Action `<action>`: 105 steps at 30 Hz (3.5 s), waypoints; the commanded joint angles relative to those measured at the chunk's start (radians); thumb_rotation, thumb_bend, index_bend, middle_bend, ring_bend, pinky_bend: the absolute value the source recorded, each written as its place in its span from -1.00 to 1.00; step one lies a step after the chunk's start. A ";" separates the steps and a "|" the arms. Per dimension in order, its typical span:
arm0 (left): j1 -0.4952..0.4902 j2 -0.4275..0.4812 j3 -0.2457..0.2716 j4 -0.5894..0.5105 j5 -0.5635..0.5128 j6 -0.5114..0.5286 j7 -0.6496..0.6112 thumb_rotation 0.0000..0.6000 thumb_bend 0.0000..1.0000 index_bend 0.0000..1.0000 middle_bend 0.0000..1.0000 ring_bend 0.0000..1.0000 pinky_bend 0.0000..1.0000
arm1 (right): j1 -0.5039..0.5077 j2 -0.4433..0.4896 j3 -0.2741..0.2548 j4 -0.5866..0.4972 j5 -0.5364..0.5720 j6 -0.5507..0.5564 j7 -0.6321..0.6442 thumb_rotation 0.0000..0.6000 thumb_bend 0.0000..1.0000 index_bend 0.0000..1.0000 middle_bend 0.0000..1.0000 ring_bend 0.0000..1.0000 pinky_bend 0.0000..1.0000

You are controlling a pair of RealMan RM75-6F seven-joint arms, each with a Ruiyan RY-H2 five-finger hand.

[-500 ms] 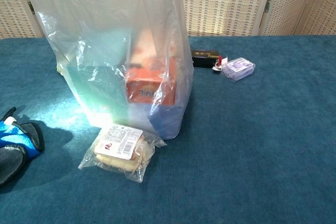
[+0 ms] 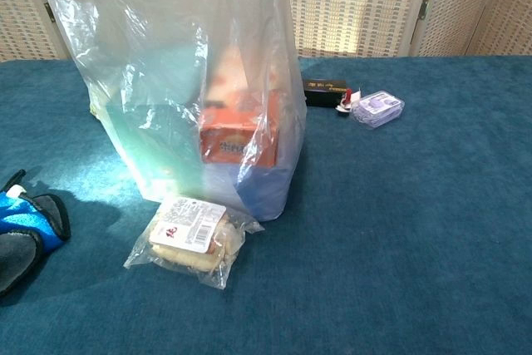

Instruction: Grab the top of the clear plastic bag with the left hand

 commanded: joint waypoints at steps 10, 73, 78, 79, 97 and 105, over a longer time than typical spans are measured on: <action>-0.043 0.073 -0.013 -0.050 0.021 -0.059 -0.186 1.00 -0.43 -0.74 -0.82 -0.72 -0.79 | 0.089 0.030 0.065 -0.041 -0.038 -0.032 -0.013 1.00 -0.53 -1.00 -0.81 -1.00 -0.84; -0.217 0.290 -0.071 -0.235 0.007 -0.251 -0.790 1.00 -0.43 -0.69 -0.68 -0.63 -0.73 | 0.980 -0.491 0.422 0.342 0.066 -0.366 -0.037 1.00 -0.57 -0.93 -0.71 -0.92 -0.83; -0.231 0.299 -0.067 -0.248 -0.003 -0.289 -0.812 1.00 -0.43 -0.69 -0.67 -0.62 -0.72 | 1.023 -0.567 0.426 0.456 0.015 -0.284 0.035 1.00 -0.49 -0.75 -0.55 -0.74 -0.67; -0.236 0.301 -0.067 -0.250 -0.005 -0.297 -0.824 1.00 -0.43 -0.69 -0.66 -0.62 -0.72 | 1.031 -0.579 0.425 0.475 0.007 -0.272 0.048 1.00 -0.45 -0.72 -0.52 -0.70 -0.64; -0.354 0.353 -0.112 -0.223 0.046 -0.428 -1.295 1.00 -0.43 -0.61 -0.63 -0.58 -0.67 | 1.020 -0.559 0.389 0.445 -0.031 -0.153 0.093 1.00 -0.18 -0.57 -0.36 -0.53 -0.48; -0.440 0.328 -0.107 -0.130 0.155 -0.458 -1.577 1.00 -0.43 -0.60 -0.63 -0.58 -0.65 | 0.991 -0.527 0.360 0.406 -0.025 -0.150 0.060 1.00 -0.18 -0.57 -0.36 -0.53 -0.48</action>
